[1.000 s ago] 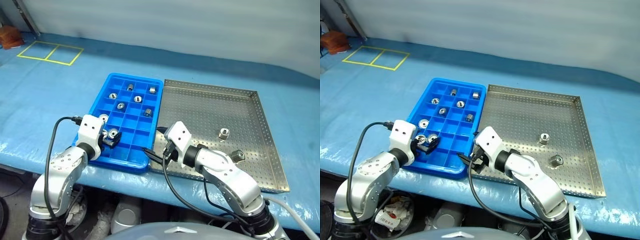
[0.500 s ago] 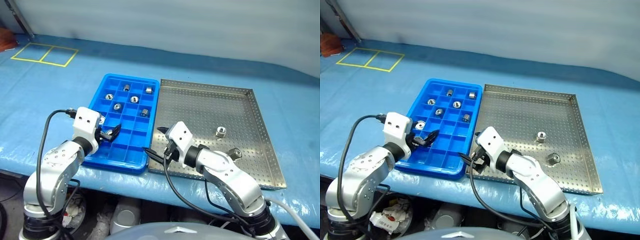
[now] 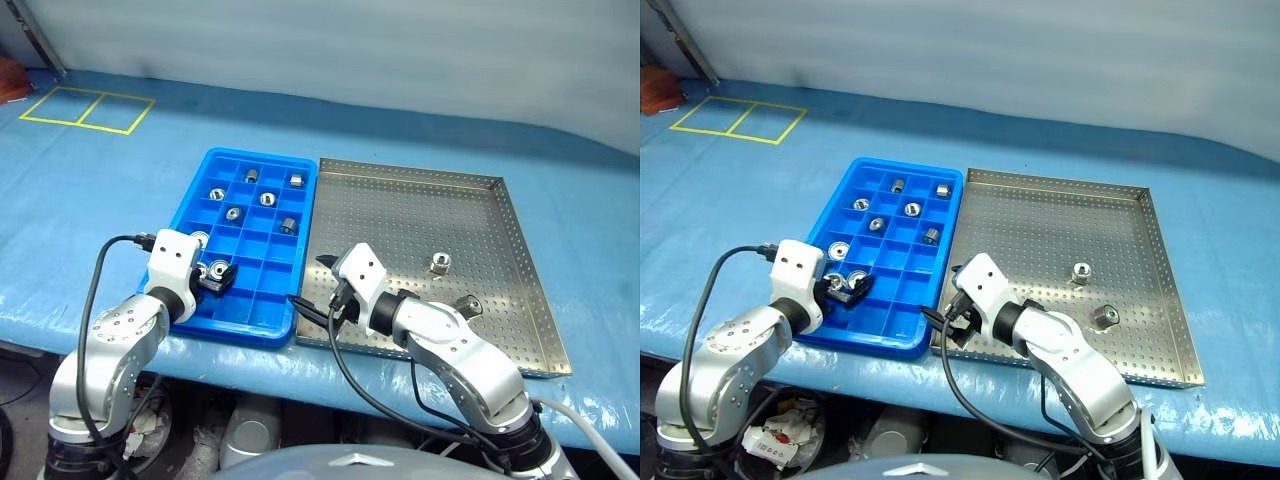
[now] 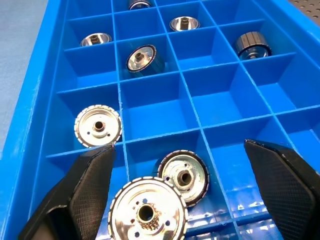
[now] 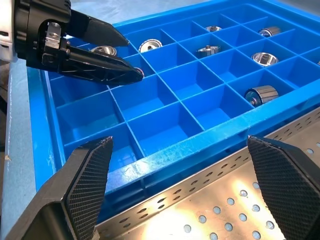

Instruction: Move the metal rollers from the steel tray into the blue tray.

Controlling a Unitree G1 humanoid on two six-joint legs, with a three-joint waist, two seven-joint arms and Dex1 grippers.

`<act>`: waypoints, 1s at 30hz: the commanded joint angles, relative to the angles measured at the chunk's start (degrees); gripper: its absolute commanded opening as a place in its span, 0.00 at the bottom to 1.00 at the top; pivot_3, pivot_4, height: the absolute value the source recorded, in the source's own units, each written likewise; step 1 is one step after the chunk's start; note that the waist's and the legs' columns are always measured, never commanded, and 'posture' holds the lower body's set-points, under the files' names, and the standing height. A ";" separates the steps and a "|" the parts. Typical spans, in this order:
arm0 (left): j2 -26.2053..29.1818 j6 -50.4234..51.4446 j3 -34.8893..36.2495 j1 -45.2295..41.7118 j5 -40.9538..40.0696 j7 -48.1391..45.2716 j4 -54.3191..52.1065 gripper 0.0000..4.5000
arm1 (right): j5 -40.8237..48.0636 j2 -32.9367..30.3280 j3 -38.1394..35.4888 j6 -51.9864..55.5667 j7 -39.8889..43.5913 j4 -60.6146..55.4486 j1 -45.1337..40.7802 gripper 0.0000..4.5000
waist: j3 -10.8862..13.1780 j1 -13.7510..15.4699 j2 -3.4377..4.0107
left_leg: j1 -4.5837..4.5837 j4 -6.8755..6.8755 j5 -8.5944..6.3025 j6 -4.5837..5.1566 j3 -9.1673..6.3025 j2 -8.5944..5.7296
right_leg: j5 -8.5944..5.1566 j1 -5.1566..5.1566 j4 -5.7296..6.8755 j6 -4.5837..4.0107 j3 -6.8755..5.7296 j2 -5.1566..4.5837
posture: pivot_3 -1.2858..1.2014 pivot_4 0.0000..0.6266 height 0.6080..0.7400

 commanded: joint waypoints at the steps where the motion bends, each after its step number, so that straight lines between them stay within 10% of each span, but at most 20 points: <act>1: 0.13 0.04 -0.39 0.48 0.10 0.01 0.17 1.00 | 0.61 0.36 -0.95 -0.39 -0.37 -2.21 -0.24 1.00 | 0.00 -0.03 0.00 | 0.00 0.00 0.00 0.00 0.00 0.00 | 0.00 0.00 0.00 0.00 0.00 0.00 | 0.65 0.24 1.00; 6: -0.10 0.36 -0.84 0.98 -0.03 0.06 1.17 0.96 | 0.53 0.24 -1.19 -0.37 -0.83 -2.53 0.27 1.00 | 0.00 -0.13 0.00 | 0.00 -0.02 0.00 0.00 0.01 0.00 | 0.00 -0.01 0.00 0.00 0.00 -0.01 | 0.65 0.24 1.00; 16: 0.24 -0.63 1.04 0.29 -0.51 -0.05 0.72 0.39 | 0.60 0.34 -1.55 -0.50 -1.24 -2.32 0.08 1.00 | 0.01 -0.23 0.03 | 0.02 0.00 0.02 0.01 0.01 -0.02 | -0.01 0.03 -0.01 -0.02 0.00 -0.06 | 0.65 0.24 1.00; 30: 0.09 -1.89 5.90 -2.68 -4.14 -0.73 -3.07 0.38 | 0.55 0.87 -1.08 -1.22 -0.51 -1.23 -0.85 1.00 | 0.04 -0.22 0.01 | 0.00 -0.10 0.02 0.01 -0.01 -0.01 | 0.04 0.00 -0.03 0.08 -0.01 -0.02 | 0.66 0.24 1.00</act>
